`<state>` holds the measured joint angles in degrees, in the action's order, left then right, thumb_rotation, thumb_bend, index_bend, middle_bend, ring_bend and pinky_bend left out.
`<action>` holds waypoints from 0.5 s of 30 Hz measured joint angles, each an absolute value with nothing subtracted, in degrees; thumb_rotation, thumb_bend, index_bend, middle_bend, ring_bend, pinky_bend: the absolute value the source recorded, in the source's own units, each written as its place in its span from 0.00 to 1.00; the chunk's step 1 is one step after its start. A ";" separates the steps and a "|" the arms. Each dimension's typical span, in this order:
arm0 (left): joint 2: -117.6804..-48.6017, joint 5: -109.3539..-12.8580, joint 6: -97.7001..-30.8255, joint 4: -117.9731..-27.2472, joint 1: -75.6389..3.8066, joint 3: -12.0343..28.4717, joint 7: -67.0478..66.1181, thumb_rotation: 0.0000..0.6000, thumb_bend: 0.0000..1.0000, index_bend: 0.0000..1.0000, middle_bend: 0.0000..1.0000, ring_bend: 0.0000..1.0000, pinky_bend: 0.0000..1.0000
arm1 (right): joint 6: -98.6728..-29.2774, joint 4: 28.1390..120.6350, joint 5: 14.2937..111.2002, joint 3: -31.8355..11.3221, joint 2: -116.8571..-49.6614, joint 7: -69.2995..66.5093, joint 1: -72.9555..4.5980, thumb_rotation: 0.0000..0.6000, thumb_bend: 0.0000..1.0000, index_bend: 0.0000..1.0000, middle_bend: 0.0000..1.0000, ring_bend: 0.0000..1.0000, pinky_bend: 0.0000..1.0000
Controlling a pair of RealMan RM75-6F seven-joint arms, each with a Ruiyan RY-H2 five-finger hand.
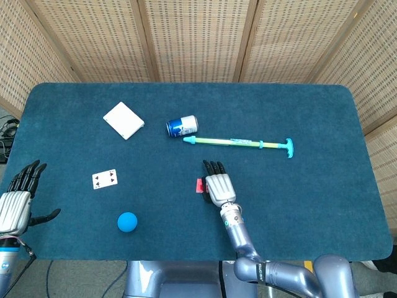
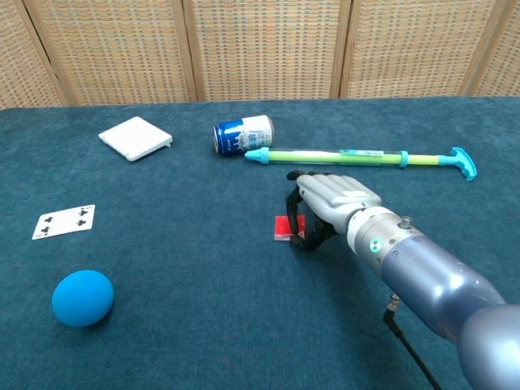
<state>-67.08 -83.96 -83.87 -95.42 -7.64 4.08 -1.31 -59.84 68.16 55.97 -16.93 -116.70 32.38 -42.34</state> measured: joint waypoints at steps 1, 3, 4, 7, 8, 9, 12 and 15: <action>-67.09 -83.95 -83.88 -95.41 -7.63 4.08 -1.32 1.00 0.11 0.00 0.00 0.00 0.09 | -59.87 68.36 55.91 -16.98 -116.60 32.50 -42.37 1.00 0.66 0.64 0.10 0.00 0.00; -67.09 -83.93 -83.85 -95.40 -7.64 4.08 -1.33 1.00 0.11 0.00 0.00 0.00 0.09 | -59.98 68.82 55.77 -17.18 -116.35 32.86 -42.50 1.00 0.66 0.64 0.10 0.00 0.00; -67.09 -83.89 -83.82 -95.39 -7.65 4.09 -1.32 1.00 0.11 0.00 0.00 0.00 0.09 | -60.01 68.94 55.73 -17.24 -116.29 32.96 -42.56 1.00 0.66 0.64 0.10 0.00 0.00; -67.08 -83.78 -83.80 -95.40 -7.67 4.17 -1.29 1.00 0.11 0.00 0.00 0.00 0.09 | -60.03 69.25 55.50 -17.47 -116.08 33.41 -42.81 1.00 0.67 0.64 0.10 0.00 0.00; -67.07 -83.75 -83.80 -95.39 -7.68 4.19 -1.28 1.00 0.11 0.00 0.00 0.00 0.09 | -59.98 69.29 55.36 -17.54 -116.04 33.56 -42.91 1.00 0.67 0.64 0.10 0.00 0.00; -67.07 -83.72 -83.79 -95.37 -7.68 4.20 -1.27 1.00 0.11 0.00 0.00 0.00 0.09 | -59.87 69.33 55.15 -17.64 -116.00 33.78 -43.06 1.00 0.67 0.64 0.10 0.00 0.00; -67.06 -83.61 -83.66 -95.30 -7.70 4.20 -1.18 1.00 0.11 0.00 0.00 0.00 0.09 | -59.57 69.29 54.71 -17.98 -115.92 34.32 -43.55 1.00 0.67 0.64 0.10 0.00 0.00; -67.08 -83.42 -83.50 -95.19 -7.78 4.28 -1.15 1.00 0.11 0.00 0.00 0.00 0.09 | -59.13 69.16 54.18 -18.48 -115.87 34.67 -44.18 1.00 0.67 0.64 0.10 0.00 0.00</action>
